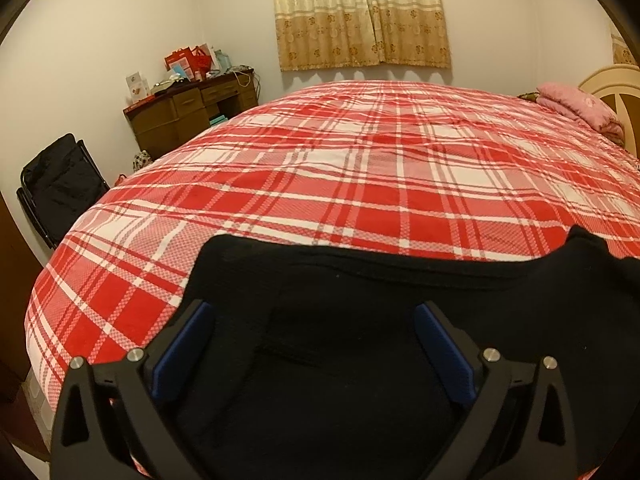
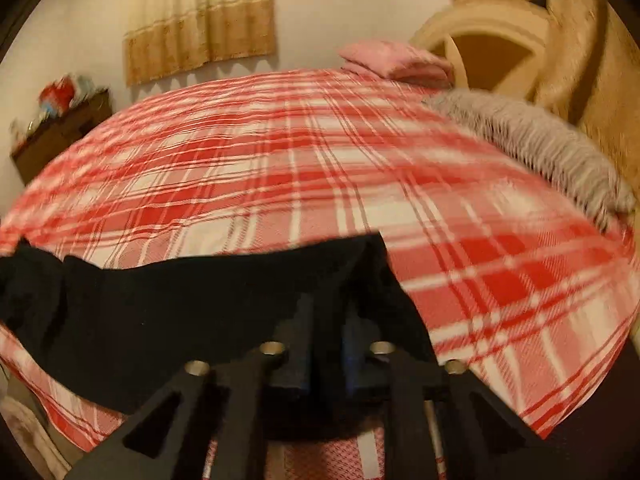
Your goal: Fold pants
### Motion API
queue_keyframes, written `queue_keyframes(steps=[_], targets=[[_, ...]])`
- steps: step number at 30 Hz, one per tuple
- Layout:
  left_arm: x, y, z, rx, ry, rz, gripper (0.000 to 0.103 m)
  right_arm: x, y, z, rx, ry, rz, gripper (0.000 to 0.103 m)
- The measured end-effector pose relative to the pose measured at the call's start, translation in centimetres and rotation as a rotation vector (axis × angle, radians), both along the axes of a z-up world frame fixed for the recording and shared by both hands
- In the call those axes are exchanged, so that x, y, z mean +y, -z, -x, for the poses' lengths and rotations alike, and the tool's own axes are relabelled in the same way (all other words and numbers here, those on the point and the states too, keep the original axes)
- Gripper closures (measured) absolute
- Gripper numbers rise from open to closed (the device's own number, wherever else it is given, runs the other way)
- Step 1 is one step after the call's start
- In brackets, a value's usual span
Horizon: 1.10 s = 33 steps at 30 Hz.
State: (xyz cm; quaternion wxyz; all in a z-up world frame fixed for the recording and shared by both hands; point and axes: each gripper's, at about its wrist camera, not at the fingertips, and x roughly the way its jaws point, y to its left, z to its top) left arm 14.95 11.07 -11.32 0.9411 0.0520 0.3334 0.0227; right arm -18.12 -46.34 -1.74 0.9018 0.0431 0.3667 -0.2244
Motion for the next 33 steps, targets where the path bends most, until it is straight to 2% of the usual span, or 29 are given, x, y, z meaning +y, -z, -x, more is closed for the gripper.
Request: queue_keyframes(steps=[3, 5, 7, 10, 11, 12, 15, 18, 19, 20, 23, 25, 29, 33], targets=[[0.0, 0.0, 0.0, -0.001, -0.003, -0.003, 0.0, 0.7, -2.4, 0.2, -0.061, -0.031, 0.057, 0.094], [0.0, 0.1, 0.0, -0.003, -0.001, -0.003, 0.0, 0.4, -2.7, 0.2, -0.058, -0.023, 0.087, 0.094], [0.0, 0.1, 0.0, -0.006, -0.001, -0.002, 0.0, -0.4, -1.8, 0.1, -0.03, -0.007, 0.116, 0.094], [-0.1, 0.1, 0.0, -0.006, -0.001, -0.006, 0.0, -1.8, 1.4, -0.8, 0.093, 0.028, 0.163, 0.094], [-0.1, 0.1, 0.0, -0.005, -0.001, -0.01, 0.0, -2.3, 2.6, -0.6, 0.106, 0.026, 0.149, 0.094], [0.0, 0.1, 0.0, -0.004, -0.001, -0.012, 0.0, -2.1, 2.6, -0.2, 0.079, 0.013, 0.171, 0.094], [-0.1, 0.1, 0.1, -0.003, -0.002, -0.017, 0.0, -1.7, 2.5, -0.3, 0.103, 0.018, 0.204, 0.092], [-0.2, 0.2, 0.1, -0.004, -0.009, -0.031, 0.0, -1.9, 2.0, 0.0, 0.111, 0.067, 0.23, 0.067], [-0.2, 0.2, 0.2, -0.004, -0.012, -0.033, 0.0, -2.3, 1.3, 0.8, 0.065, 0.098, 0.191, 0.05], [-0.3, 0.3, 0.3, -0.003, -0.013, -0.033, 0.0, -2.9, 0.3, 2.0, -0.022, 0.132, 0.123, 0.039], [-0.2, -0.1, 0.7, -0.006, -0.019, -0.017, 0.0, -5.2, -1.3, 6.4, -0.263, 0.26, -0.12, 0.035], [0.2, -0.5, 1.5, -0.02, -0.014, 0.026, 0.0, -6.0, -1.0, 8.4, -0.341, 0.293, -0.239, 0.035], [0.4, -1.1, 2.5, -0.03, -0.01, 0.1, 0.0, -5.1, 0.2, 8.1, -0.3, 0.299, -0.212, 0.035], [0.4, -1.5, 2.9, -0.023, -0.001, 0.137, 0.0, -4.2, 1.8, 6.9, -0.276, 0.322, -0.246, 0.035]])
